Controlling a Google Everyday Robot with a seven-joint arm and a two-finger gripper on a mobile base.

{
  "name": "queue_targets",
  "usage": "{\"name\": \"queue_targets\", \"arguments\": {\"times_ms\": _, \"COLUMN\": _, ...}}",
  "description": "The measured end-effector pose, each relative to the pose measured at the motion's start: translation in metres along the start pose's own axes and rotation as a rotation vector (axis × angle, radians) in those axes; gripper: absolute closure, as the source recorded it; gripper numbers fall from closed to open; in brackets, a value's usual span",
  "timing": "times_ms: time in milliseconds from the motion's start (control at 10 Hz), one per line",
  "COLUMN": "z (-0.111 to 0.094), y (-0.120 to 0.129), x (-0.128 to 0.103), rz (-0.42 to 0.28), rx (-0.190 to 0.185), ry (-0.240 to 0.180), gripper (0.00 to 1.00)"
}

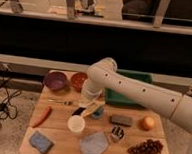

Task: Place banana in plastic cup

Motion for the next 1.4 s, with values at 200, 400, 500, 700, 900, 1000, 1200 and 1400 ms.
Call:
{"name": "queue_targets", "arguments": {"times_ms": 200, "z": -0.001, "y": 0.002, "x": 0.002, "rz": 0.035, "rx": -0.005, "ry": -0.013, "gripper": 0.83}}
{"name": "queue_targets", "arguments": {"times_ms": 400, "z": 0.003, "y": 0.002, "x": -0.004, "rz": 0.045, "rx": -0.023, "ry": -0.027, "gripper": 0.83}}
{"name": "queue_targets", "arguments": {"times_ms": 500, "z": 0.003, "y": 0.003, "x": 0.000, "rz": 0.060, "rx": -0.023, "ry": -0.027, "gripper": 0.83}}
{"name": "queue_targets", "arguments": {"times_ms": 700, "z": -0.001, "y": 0.004, "x": 0.001, "rz": 0.085, "rx": 0.012, "ry": -0.044, "gripper": 0.83}}
{"name": "queue_targets", "arguments": {"times_ms": 900, "z": -0.010, "y": -0.004, "x": -0.001, "rz": 0.079, "rx": 0.053, "ry": -0.053, "gripper": 0.83}}
{"name": "queue_targets", "arguments": {"times_ms": 1000, "z": -0.024, "y": -0.019, "x": -0.001, "rz": 0.068, "rx": 0.089, "ry": -0.053, "gripper": 0.83}}
{"name": "queue_targets", "arguments": {"times_ms": 1200, "z": -0.043, "y": -0.051, "x": 0.005, "rz": 0.068, "rx": 0.149, "ry": -0.062, "gripper": 0.83}}
{"name": "queue_targets", "arguments": {"times_ms": 1400, "z": -0.044, "y": -0.074, "x": 0.011, "rz": 0.072, "rx": 0.170, "ry": -0.073, "gripper": 0.83}}
